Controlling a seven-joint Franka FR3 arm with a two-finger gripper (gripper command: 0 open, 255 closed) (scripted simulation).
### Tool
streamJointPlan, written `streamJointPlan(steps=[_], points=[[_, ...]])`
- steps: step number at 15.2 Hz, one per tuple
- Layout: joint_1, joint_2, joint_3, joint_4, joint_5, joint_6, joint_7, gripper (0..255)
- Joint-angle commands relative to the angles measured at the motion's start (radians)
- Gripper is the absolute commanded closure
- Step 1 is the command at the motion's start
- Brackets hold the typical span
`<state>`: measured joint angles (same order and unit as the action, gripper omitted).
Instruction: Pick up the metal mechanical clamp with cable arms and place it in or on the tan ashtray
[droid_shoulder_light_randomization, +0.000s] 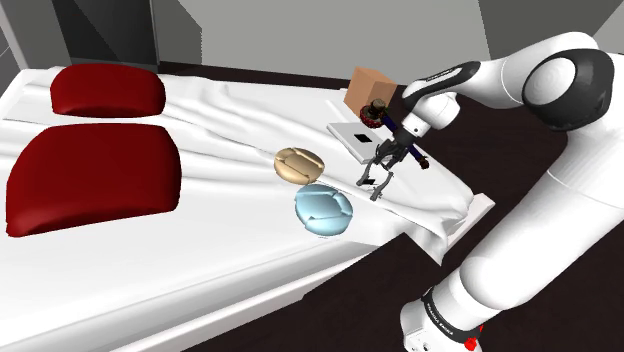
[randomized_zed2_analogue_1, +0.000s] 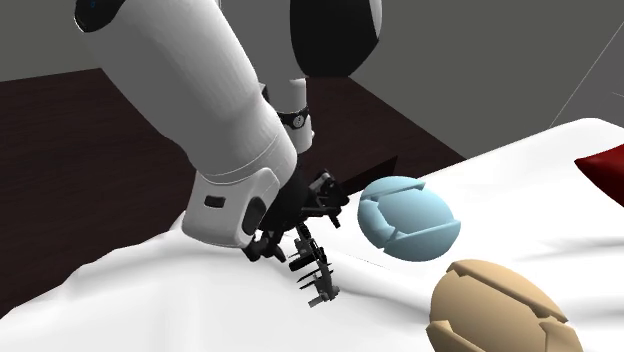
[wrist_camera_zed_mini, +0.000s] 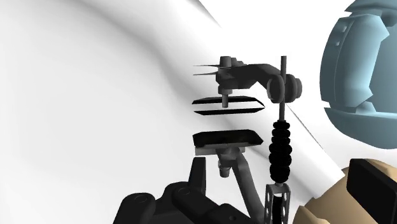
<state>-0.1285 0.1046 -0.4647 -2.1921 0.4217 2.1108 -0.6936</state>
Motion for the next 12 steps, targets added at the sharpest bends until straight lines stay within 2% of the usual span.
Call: streamJointPlan(steps=[1,10,11,12], points=[[0.003,0.015,0.006,-0.013,0.016,0.025,-0.010,0],[0.005,0.026,0.010,-0.021,0.028,0.043,-0.017,0],[0.005,0.026,0.010,-0.021,0.028,0.043,-0.017,255],[0.005,0.026,0.010,-0.021,0.028,0.043,-0.017,255]])
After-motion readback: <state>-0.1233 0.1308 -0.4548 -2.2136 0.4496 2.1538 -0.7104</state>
